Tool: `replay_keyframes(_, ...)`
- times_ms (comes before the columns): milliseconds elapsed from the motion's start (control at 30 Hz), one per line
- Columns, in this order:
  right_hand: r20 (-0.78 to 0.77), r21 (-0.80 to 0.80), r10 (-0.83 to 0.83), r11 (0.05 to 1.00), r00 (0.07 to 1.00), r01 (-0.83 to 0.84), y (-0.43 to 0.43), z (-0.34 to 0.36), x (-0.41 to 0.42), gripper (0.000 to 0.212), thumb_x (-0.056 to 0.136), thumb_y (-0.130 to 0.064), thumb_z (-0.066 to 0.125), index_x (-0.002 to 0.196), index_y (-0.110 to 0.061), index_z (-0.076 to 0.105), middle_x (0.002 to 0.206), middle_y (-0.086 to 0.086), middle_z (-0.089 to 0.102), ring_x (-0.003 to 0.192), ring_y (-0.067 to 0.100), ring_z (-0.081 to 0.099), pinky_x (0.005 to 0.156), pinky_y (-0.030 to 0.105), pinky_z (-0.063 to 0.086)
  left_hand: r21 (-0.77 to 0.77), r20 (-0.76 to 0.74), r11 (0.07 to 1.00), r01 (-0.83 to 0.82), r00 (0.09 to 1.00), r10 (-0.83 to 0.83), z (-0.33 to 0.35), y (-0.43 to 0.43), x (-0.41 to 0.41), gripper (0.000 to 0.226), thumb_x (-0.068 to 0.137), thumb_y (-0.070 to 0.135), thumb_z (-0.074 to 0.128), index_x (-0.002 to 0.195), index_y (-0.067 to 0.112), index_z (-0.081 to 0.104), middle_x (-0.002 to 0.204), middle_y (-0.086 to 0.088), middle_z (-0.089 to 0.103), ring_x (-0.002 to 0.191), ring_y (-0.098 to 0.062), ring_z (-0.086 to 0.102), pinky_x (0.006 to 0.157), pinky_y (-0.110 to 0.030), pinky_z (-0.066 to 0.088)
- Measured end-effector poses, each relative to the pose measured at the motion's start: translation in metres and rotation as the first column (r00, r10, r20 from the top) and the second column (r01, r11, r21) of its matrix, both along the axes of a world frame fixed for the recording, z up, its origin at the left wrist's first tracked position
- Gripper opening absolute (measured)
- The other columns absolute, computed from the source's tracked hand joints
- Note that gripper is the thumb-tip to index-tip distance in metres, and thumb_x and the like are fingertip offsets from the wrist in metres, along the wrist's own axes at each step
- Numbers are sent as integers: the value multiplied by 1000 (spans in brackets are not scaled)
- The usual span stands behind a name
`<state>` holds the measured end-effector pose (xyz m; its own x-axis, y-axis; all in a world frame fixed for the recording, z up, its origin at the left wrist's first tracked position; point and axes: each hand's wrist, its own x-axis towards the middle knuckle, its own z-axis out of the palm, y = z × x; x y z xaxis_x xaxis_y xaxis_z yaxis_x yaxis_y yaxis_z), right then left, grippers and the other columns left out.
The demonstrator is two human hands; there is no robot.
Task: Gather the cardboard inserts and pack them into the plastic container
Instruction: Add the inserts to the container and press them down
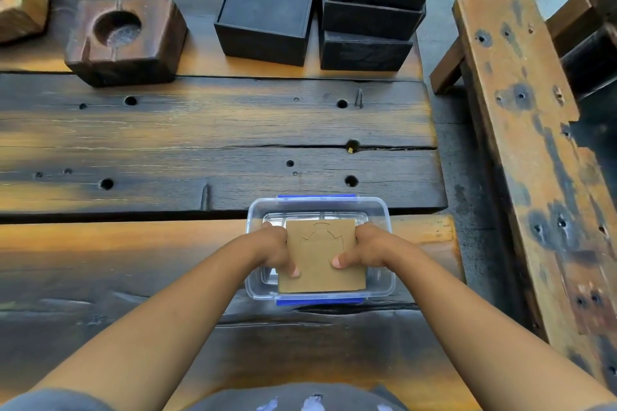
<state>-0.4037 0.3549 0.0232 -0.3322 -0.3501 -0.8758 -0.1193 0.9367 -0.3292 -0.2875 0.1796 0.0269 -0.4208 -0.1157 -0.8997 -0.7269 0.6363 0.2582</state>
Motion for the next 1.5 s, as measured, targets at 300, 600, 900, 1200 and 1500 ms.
replay_keyframes(300,-176,-40,-86,996,981,81,7,3,26,57,73,-45,80,121,-23,58,122,2,66,109,22,62,86,32,50,-8,-157,976,-217,964,213,4,19,26,63,73,29,83,128,13,56,123,-5,66,111,-25,63,98,-39,51)
replay_keyframes(600,14,-104,-176,979,984,176,18,1,25,58,72,-37,83,122,-19,61,119,-1,67,104,18,65,92,37,55,164,-115,947,-275,948,296,5,5,30,61,69,31,86,121,10,61,114,-4,70,103,-23,67,93,-45,56)
replay_keyframes(900,29,-48,-76,996,997,77,15,4,18,63,75,-31,83,128,-11,57,128,4,61,106,21,61,79,29,54,167,-128,976,-140,978,163,2,6,26,57,79,29,79,129,12,56,128,-7,63,115,-25,60,100,-38,51)
replay_keyframes(1200,-199,-129,18,991,980,-45,17,-4,32,71,75,-39,81,132,-8,51,130,3,44,117,21,52,103,39,46,141,-146,941,-308,934,327,-1,8,31,62,72,24,85,126,11,57,122,-5,67,110,-24,63,100,-40,51)
replay_keyframes(1500,-355,-257,-18,963,935,-79,36,-8,46,75,80,-48,72,141,-13,46,157,6,27,143,19,31,114,31,30,-77,-270,970,-229,942,201,-1,23,41,52,75,40,80,116,16,60,115,-3,67,91,-19,59,75,-27,46)
